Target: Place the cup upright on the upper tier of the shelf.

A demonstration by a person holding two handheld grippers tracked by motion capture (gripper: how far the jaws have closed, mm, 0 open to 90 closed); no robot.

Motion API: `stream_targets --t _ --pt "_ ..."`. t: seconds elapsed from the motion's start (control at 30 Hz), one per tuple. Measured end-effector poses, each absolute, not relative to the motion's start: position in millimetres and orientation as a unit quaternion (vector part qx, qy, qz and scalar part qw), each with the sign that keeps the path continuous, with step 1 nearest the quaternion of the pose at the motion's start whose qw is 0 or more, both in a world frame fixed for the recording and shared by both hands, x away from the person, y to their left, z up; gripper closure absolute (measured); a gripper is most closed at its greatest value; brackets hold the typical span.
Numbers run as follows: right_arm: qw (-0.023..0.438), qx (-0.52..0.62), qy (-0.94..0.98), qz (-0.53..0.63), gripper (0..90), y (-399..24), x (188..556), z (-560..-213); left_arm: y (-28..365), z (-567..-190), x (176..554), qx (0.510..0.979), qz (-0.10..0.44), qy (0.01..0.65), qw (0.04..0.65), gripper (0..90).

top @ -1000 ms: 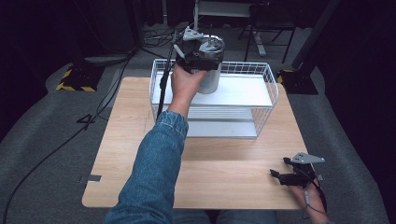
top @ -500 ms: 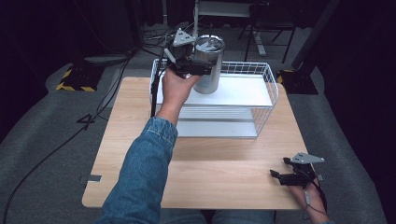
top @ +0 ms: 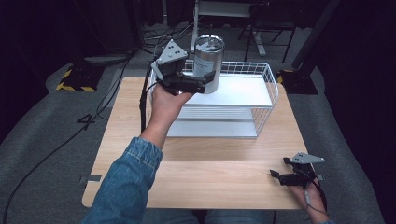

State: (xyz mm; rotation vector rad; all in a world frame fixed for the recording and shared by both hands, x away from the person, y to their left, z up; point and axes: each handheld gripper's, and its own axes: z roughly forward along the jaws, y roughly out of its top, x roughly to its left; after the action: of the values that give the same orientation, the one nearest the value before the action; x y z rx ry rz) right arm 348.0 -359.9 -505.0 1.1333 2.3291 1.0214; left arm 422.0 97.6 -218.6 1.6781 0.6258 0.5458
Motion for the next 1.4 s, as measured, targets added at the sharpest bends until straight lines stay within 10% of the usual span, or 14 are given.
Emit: stream_targets --t 1.4 --pt "0.177 0.400 0.824 0.361 15.4 -360 349 -505 163 -350 315 0.792 0.175 0.249 0.530 0.2"
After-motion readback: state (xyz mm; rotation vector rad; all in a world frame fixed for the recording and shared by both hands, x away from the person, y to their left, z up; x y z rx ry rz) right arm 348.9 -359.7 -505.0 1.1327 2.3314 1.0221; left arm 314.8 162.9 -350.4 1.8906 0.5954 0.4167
